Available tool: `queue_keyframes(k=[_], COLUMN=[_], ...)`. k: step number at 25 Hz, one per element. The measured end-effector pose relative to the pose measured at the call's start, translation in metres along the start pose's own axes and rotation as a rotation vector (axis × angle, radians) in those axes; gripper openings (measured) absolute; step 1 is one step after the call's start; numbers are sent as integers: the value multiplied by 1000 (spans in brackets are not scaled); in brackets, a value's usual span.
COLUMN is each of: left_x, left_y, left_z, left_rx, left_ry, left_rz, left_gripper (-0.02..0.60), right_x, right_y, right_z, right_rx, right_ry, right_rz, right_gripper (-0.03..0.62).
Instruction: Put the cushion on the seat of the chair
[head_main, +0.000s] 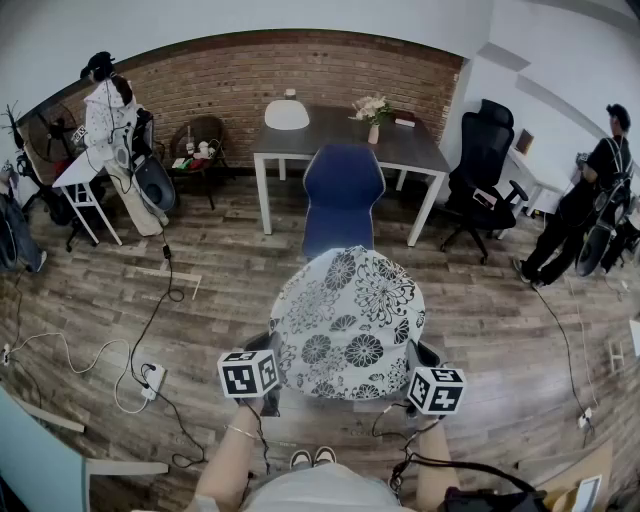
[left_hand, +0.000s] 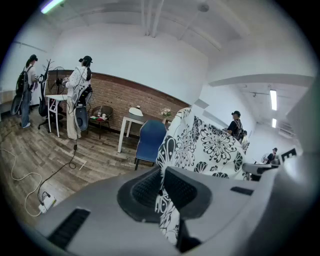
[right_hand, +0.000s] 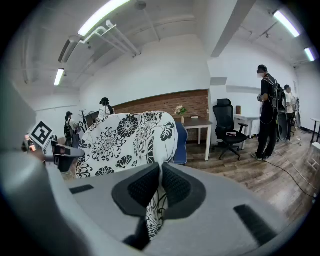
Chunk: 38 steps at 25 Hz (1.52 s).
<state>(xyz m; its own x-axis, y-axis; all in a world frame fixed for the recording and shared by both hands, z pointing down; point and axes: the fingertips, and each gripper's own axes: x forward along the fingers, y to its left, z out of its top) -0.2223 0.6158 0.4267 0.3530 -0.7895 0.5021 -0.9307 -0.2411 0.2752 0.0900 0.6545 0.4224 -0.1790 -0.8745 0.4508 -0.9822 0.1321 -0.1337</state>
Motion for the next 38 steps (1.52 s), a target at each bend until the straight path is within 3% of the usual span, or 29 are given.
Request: queue_keyframes(k=[22, 29, 38], left_x=[25, 75, 171], left_y=[30, 28, 5], left_z=[11, 12, 75], left_rx=[-10, -29, -39], left_ry=[41, 40, 34], left_rz=[-66, -89, -50], left_gripper=[20, 20, 20], right_x=[20, 62, 156], right_y=[25, 1, -60], right_z=[3, 5, 69], right_rx=[60, 74, 58], right_ry=[-3, -6, 10], right_rz=[-46, -37, 11], right_gripper=[21, 21, 21])
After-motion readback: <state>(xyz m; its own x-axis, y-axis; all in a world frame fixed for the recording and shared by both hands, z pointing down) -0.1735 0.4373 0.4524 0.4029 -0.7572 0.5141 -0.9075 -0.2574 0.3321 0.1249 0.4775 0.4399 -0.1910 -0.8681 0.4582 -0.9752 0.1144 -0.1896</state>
